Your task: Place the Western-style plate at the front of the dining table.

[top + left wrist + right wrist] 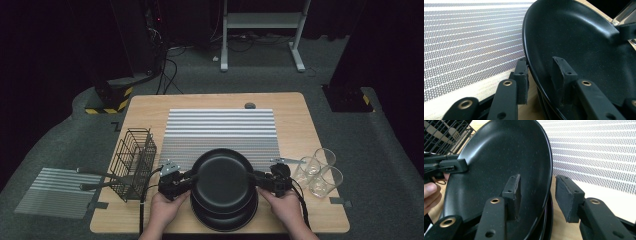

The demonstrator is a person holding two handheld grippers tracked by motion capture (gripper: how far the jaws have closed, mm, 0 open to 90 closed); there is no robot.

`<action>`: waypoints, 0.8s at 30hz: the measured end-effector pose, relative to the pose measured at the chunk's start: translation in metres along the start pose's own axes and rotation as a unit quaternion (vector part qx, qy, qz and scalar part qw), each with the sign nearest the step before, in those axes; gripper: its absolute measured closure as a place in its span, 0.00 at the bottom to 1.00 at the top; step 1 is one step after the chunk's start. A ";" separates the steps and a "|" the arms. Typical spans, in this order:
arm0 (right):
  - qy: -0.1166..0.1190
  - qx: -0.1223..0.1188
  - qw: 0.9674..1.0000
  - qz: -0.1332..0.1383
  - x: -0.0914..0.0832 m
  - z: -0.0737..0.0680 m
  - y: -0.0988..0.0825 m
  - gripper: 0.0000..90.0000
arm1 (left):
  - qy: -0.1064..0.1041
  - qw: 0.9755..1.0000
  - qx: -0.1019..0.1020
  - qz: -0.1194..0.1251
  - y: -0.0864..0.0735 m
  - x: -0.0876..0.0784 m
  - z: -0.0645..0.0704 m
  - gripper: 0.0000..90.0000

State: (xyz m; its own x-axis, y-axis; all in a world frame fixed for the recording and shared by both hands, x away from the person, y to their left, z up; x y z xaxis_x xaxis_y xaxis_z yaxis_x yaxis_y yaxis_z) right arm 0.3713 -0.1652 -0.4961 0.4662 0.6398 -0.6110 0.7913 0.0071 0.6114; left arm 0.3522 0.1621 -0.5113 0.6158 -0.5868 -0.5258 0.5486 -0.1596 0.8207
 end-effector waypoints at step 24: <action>-0.020 -0.026 0.999 0.021 0.008 -0.003 -0.015 0.79 | 0.002 1.000 -0.026 -0.004 0.001 0.000 0.000 0.74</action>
Point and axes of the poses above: each handheld gripper's, and its own axes: x roughly forward along the jaws, y roughly out of its top, z roughly to its right, the point moved 2 cm from there along x, roughly forward along the jaws, and after that the axes turned 4 degrees about x, right-handed, at the moved point
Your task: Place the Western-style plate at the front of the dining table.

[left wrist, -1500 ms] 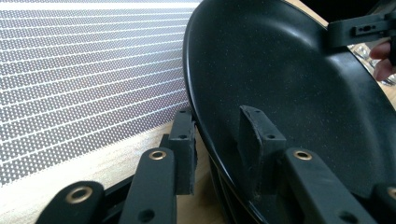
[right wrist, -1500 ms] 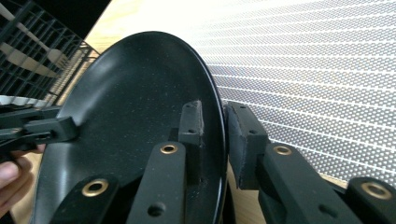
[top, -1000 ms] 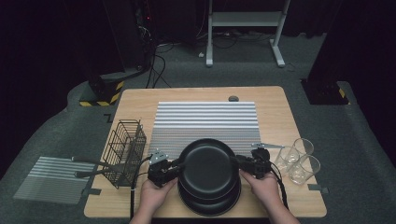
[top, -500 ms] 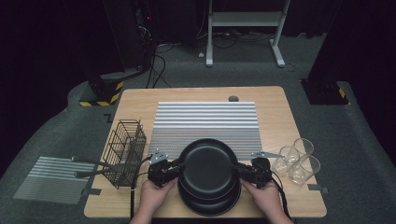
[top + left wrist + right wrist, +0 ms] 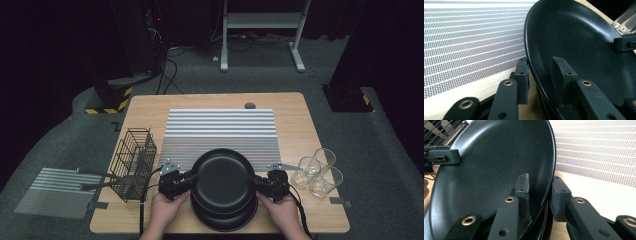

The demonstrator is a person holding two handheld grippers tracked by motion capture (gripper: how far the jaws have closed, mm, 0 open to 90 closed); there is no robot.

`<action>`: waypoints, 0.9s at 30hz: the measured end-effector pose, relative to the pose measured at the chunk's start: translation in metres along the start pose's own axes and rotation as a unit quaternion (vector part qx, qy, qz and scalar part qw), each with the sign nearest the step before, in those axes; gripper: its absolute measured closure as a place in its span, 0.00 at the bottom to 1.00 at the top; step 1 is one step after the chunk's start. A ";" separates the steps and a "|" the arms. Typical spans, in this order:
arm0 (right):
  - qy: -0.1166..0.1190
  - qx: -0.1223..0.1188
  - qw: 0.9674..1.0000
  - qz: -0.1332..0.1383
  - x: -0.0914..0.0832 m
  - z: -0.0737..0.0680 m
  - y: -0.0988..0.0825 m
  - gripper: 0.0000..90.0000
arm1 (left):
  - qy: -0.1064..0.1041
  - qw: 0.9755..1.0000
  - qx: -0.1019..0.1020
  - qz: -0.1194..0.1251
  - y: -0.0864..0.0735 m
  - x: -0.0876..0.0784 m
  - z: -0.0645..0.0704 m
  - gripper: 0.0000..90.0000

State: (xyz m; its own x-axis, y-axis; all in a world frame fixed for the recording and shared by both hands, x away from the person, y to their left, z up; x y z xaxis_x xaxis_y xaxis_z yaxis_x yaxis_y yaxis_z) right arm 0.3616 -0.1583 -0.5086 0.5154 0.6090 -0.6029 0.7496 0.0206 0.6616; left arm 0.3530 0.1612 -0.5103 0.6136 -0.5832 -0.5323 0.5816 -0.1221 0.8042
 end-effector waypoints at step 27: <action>-0.007 0.001 1.000 0.000 -0.001 -0.002 -0.001 0.79 | 0.020 0.999 -0.002 -0.026 -0.014 -0.012 0.019 0.61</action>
Point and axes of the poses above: each handheld gripper's, and its own axes: x roughly forward along the jaws, y roughly out of its top, z roughly to its right, the point moved 2 cm from there along x, roughly forward along the jaws, and after that the axes turned 4 degrees about x, right-handed, at the moved point
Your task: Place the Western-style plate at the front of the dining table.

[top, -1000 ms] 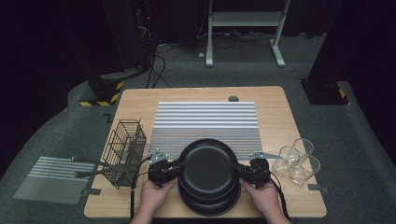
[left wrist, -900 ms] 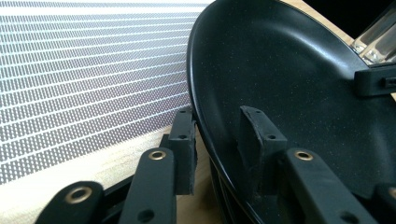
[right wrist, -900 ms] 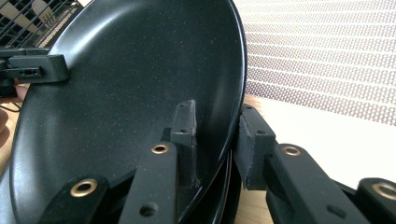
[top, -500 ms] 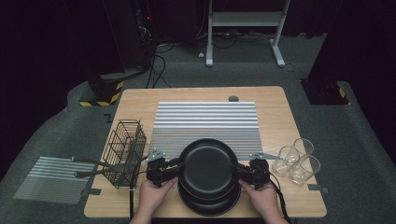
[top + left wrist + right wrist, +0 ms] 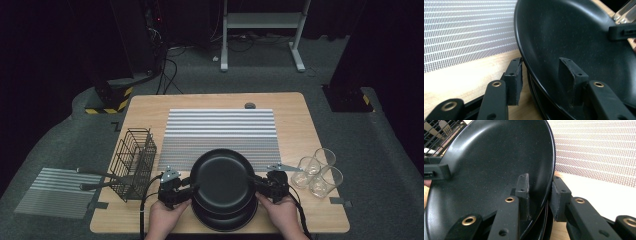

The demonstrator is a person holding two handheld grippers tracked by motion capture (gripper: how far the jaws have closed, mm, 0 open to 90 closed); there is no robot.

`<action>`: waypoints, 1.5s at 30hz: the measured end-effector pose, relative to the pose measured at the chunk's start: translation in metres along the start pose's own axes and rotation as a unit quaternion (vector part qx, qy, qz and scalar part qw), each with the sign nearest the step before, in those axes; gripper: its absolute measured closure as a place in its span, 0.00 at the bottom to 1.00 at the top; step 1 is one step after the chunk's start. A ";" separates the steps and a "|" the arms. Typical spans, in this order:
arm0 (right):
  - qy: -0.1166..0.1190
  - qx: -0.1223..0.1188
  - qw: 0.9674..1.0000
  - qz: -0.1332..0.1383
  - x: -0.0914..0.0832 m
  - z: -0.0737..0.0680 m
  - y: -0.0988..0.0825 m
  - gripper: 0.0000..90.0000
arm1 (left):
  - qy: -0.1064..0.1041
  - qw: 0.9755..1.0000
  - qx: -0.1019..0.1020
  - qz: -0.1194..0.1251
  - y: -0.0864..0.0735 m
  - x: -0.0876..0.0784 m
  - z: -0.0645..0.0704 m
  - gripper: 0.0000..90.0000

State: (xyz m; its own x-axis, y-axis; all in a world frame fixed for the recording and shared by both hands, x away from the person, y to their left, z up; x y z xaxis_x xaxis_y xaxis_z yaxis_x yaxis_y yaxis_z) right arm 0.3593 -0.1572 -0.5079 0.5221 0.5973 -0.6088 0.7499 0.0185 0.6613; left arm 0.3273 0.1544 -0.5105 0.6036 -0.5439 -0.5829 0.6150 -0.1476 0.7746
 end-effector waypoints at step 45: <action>-0.003 -0.056 0.998 0.005 0.007 -0.004 -0.004 0.62 | -0.008 0.999 0.009 0.051 0.004 0.019 -0.009 0.67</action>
Point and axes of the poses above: each handheld gripper's, and its own axes: x roughly forward along the jaws, y roughly out of its top, z roughly to its right, the point moved 2 cm from there along x, roughly forward along the jaws, and after that the axes turned 4 degrees about x, right-handed, at the moved point
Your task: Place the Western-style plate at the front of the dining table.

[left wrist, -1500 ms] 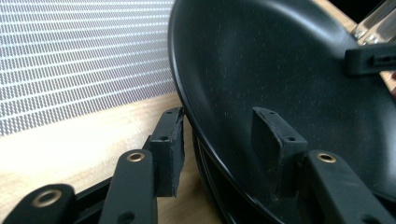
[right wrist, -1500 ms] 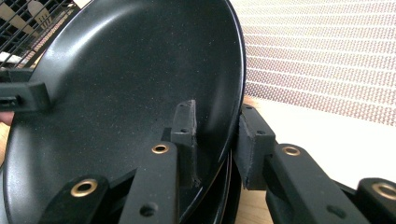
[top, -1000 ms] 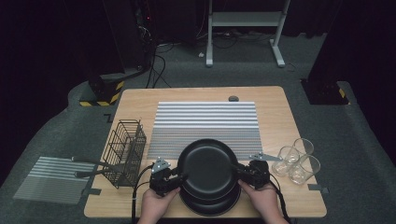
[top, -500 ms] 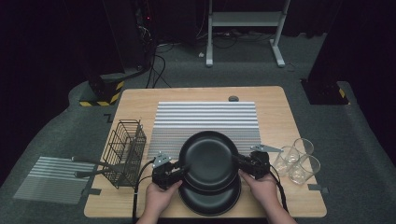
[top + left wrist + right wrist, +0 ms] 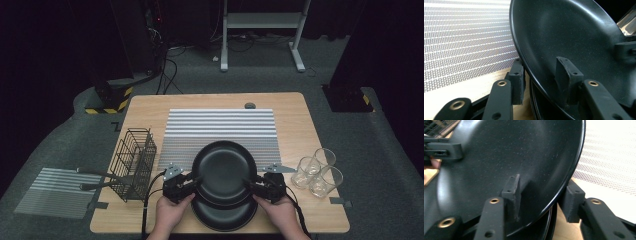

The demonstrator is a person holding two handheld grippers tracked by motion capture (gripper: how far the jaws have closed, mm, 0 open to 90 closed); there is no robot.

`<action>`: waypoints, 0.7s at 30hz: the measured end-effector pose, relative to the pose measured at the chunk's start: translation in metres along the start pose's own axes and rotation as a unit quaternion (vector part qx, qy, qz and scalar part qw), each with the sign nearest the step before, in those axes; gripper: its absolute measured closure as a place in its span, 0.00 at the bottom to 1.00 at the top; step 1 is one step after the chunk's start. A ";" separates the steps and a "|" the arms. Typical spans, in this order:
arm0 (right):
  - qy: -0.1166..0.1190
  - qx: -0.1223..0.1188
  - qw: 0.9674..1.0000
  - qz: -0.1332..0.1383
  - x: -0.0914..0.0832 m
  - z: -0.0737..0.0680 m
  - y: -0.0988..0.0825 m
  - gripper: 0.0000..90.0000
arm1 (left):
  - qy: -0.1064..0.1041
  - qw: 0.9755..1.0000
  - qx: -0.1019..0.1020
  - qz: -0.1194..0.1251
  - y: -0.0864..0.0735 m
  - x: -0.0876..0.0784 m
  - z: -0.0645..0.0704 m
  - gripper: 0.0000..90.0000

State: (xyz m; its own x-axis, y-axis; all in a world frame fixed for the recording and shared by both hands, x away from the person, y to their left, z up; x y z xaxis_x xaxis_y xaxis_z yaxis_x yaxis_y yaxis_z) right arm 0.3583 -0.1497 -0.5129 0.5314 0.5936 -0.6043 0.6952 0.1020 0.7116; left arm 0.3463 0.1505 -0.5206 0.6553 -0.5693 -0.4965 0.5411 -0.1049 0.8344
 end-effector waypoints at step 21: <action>0.008 0.014 1.000 0.014 -0.001 0.002 -0.004 0.68 | 0.029 0.999 -0.002 -0.025 -0.009 -0.022 0.015 0.56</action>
State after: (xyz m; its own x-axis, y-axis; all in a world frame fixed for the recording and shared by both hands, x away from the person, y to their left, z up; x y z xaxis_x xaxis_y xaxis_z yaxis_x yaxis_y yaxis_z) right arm 0.3562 -0.1518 -0.5156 0.5433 0.6089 -0.5780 0.6930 0.0634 0.7181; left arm 0.3197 0.1515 -0.5135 0.6563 -0.5155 -0.5509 0.5764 -0.1286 0.8070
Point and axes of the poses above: each handheld gripper's, and its own axes: x roughly forward along the jaws, y roughly out of its top, z roughly to its right, the point moved 2 cm from there along x, roughly forward along the jaws, and after that the axes turned 4 degrees about x, right-handed, at the moved point
